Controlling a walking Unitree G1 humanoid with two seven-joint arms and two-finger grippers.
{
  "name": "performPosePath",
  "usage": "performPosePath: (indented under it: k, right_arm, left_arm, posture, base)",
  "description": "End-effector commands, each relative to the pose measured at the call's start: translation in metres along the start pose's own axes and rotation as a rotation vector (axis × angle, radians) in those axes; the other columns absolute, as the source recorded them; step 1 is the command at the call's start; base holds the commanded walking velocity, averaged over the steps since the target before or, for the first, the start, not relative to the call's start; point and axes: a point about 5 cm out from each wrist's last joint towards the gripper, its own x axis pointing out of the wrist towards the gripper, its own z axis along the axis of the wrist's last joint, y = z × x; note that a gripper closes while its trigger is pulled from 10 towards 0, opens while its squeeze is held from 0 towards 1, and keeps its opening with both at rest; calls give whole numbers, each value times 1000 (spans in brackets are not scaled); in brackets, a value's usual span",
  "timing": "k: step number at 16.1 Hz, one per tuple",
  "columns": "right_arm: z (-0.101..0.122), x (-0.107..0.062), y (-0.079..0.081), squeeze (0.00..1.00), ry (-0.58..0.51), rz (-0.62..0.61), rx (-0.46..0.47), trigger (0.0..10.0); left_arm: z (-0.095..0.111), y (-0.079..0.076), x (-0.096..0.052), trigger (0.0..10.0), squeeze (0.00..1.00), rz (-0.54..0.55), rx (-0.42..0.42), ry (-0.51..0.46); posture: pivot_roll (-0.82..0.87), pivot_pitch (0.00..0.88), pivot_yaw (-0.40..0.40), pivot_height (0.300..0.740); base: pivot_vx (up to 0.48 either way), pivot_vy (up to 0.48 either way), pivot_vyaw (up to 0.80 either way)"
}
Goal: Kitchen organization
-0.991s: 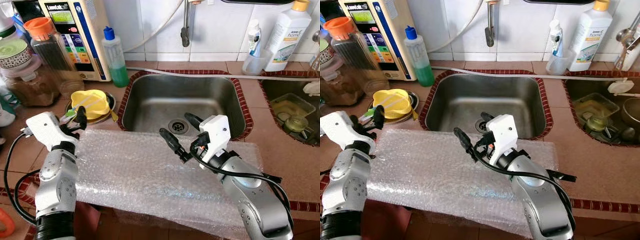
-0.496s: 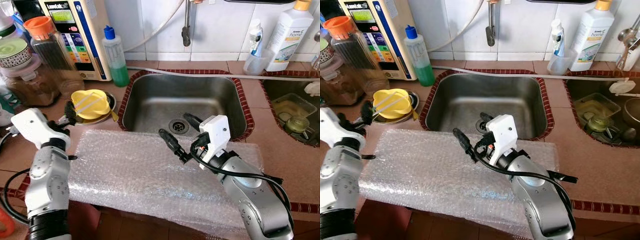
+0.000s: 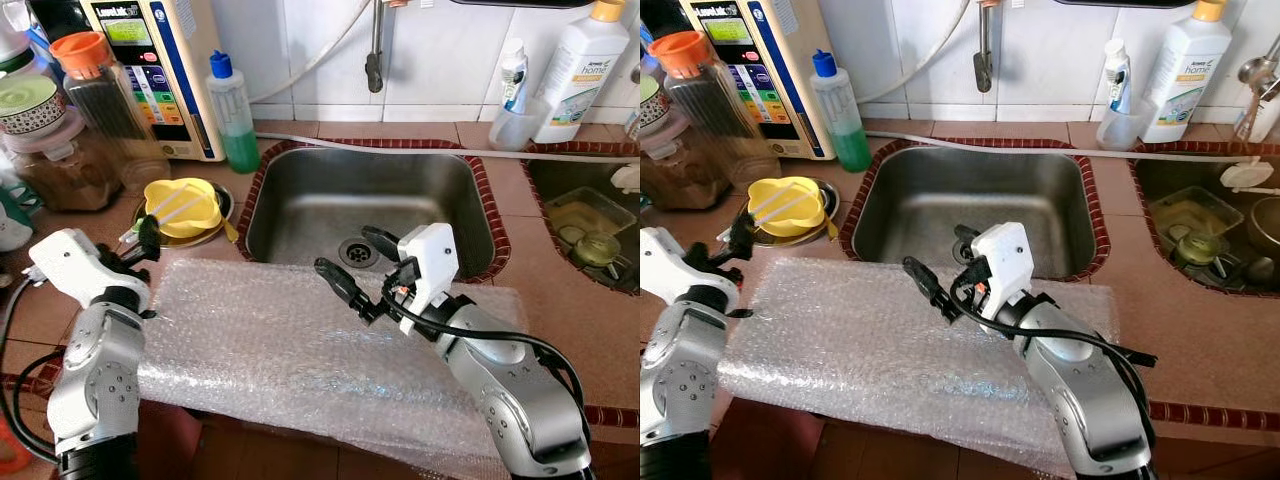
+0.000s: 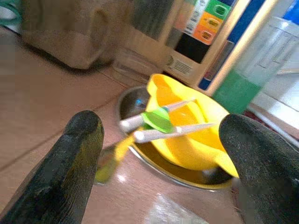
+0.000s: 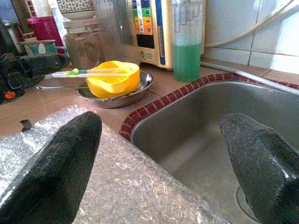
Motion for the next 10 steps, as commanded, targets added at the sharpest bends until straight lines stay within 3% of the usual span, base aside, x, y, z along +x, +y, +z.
performPosePath:
  k: [1, 3, 6, 8, 10]
  right_arm:
    - [1, 0, -4, 0, 8, -16, -14, 10000]
    - [2, 1, -5, 0, 11, -33, -46, 10000]
    - [5, 4, -6, 0, 8, -64, -126, 10000]
    - [4, 5, -3, 0, 9, -33, -58, 10000]
    - [3, 5, -1, 0, 3, -42, -60, 10000]
  left_arm:
    - [2, -1, -3, 10000, 0, 1, -16, 10]
    - [-1, -3, -4, 10000, 0, 21, -74, 28]
    - [1, -3, -3, 10000, 0, 34, -93, 30]
    - [5, -1, -3, 10000, 0, 43, -79, 5]
    - [7, 2, -2, 10000, 0, 60, -69, -4]
  posture:
    - [-191, 105, 88, 740]
    - [-191, 105, 88, 740]
    - [-194, 108, 91, 740]
    - [-196, 109, 93, 740]
    - [-196, 109, 93, 740]
  base:
    - [0, 0, 0]
    - [0, 0, 0]
    - [0, 0, 0]
    - [0, 0, 0]
    - [0, 0, 0]
